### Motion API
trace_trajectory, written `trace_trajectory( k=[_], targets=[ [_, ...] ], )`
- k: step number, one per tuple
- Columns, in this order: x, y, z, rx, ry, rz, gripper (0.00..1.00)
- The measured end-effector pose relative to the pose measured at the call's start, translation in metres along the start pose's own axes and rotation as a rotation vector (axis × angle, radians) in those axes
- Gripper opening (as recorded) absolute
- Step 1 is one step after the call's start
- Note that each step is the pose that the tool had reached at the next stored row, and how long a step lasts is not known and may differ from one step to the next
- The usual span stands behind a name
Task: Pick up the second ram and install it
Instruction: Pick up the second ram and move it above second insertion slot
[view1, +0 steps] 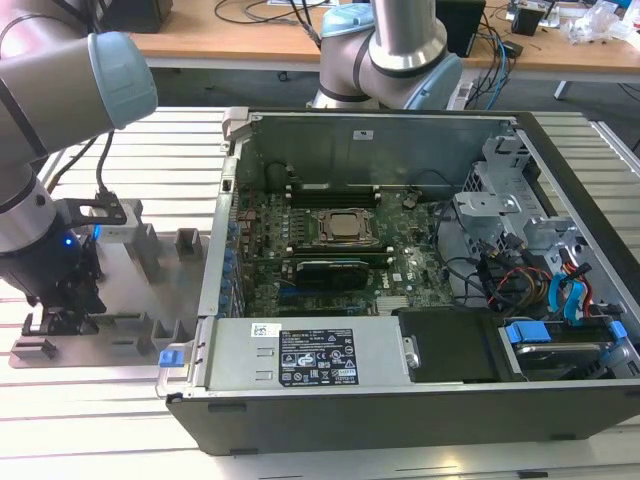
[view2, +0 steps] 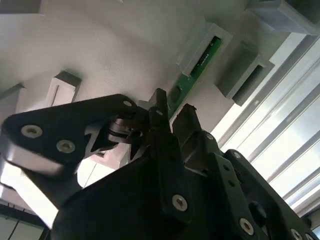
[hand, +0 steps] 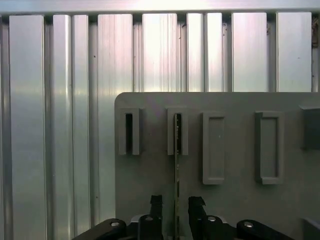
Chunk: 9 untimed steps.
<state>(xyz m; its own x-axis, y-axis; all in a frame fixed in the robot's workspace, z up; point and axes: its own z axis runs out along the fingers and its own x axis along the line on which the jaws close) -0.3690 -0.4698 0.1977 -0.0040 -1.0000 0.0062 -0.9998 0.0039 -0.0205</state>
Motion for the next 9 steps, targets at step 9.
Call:
trace_trajectory(
  k=[9],
  targets=[
    [0.0000, 0.0000, 0.0000, 0.0000, -0.0031, 0.000, 0.14]
  ],
)
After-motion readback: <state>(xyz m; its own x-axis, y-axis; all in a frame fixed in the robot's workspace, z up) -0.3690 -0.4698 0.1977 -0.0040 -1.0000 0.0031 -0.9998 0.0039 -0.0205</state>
